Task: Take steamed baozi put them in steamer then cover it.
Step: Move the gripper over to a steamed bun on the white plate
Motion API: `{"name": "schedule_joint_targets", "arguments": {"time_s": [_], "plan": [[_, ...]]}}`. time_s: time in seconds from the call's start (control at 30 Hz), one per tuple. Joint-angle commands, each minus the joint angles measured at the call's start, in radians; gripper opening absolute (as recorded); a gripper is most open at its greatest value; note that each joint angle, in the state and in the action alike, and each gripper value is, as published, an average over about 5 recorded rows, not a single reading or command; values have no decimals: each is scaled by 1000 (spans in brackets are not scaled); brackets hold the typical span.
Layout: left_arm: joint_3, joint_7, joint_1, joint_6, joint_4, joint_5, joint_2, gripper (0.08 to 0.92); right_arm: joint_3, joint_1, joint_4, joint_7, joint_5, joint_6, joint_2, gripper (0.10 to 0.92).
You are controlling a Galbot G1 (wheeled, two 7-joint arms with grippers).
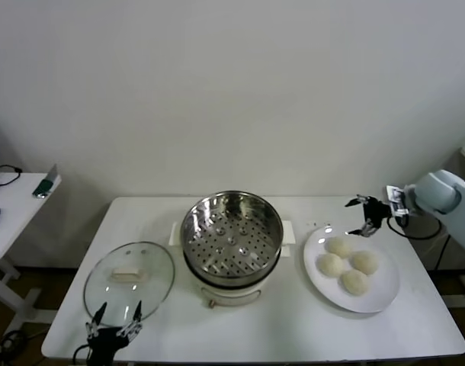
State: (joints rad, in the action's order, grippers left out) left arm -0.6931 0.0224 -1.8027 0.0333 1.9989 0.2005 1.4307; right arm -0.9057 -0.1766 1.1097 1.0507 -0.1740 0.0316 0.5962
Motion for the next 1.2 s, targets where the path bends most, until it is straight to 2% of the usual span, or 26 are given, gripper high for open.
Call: {"name": "schedule_joint_targets", "arguments": {"time_s": [0.03,0.37,1.0,1.2], "plan": [[-5,1,1,2,6,1,1,823,-288,-185,-176,122,-40,15,147,823],[-11,2,3,4,5,3,3,823,-206,-35,-315,103,20,24,275,823],[-11,-1,8,1,-5,-3,6,823,-85,89,-385,29,158,3,315,822],[-11,-4,10,1,-7,-5,7,823,-68,96,-373,13,179,-6,312,765]]}}
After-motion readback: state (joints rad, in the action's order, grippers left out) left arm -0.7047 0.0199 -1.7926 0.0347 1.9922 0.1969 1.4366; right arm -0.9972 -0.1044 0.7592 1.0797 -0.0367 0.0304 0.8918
